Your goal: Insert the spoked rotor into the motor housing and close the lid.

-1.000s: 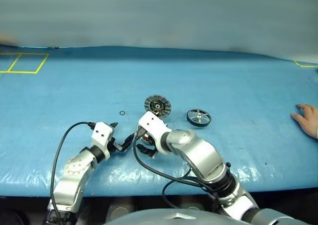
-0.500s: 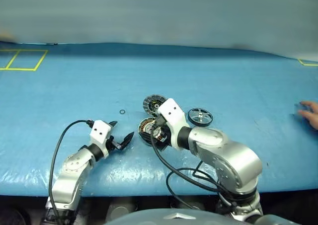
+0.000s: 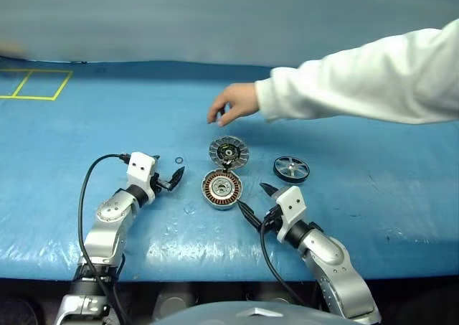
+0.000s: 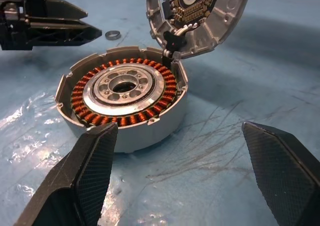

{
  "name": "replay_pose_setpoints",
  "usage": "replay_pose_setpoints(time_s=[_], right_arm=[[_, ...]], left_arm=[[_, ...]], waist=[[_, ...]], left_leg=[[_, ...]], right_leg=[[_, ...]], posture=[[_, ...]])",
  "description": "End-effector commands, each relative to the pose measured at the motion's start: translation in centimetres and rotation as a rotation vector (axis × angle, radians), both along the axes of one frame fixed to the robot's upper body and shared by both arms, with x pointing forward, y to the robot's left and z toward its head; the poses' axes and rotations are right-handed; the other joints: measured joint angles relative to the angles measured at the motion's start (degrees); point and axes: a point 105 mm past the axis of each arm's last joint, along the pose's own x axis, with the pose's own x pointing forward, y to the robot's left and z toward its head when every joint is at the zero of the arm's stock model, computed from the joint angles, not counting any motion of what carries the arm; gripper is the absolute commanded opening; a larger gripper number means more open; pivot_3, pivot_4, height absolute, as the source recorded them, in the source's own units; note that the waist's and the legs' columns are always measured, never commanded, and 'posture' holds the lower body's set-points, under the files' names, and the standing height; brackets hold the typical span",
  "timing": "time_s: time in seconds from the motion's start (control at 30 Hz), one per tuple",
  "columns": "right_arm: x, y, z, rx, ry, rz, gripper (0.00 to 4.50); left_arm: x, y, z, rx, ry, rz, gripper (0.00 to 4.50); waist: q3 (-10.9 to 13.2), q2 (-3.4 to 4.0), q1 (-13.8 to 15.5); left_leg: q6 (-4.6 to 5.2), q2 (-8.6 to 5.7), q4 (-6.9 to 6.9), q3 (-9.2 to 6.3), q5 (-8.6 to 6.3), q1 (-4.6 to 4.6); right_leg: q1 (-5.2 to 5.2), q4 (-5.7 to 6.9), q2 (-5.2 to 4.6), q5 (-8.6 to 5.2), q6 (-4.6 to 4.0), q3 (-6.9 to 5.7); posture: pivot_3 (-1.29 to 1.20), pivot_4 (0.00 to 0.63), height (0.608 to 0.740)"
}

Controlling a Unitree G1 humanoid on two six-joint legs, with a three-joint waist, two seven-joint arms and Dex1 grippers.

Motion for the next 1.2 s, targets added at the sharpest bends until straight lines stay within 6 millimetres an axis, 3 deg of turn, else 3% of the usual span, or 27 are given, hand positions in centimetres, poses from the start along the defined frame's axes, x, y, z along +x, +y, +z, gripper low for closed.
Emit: replay_pose_setpoints(time_s=[0.03,0.4,1.2], right_arm=[[0.1,0.1,0.6,0.01,-0.046,-0.014,4.19],[0.3,0.3,0.9,0.03,-0.051,-0.025,4.19],[0.2,0.9,0.9,0.04,-0.049,-0.001,4.19]], left_arm=[[0.8,0.0,0.4,0.008,-0.036,-0.008,4.5],[1.0,-1.0,-0.6,0.025,-0.016,-0.067,4.5],[0.4,-1.0,-0.5,0.041,-0.011,-0.099,4.5]], waist=[[0.0,-0.03,-0.1],[0.1,-0.1,-0.2],[0.1,-0.1,-0.2]], left_leg=[[0.01,-0.01,0.0,0.01,0.0,-0.01],[0.0,0.0,0.04,0.03,0.0,0.01],[0.01,0.0,0.18,0.03,0.0,0.05]], right_leg=[[-0.01,0.0,-0.01,0.01,0.01,0.01],[0.03,0.03,-0.02,0.06,0.08,0.02],[0.08,0.12,-0.02,0.13,0.19,0.03]], posture=[[0.0,0.15,0.74],[0.0,0.15,0.74],[0.0,0.15,0.74]])
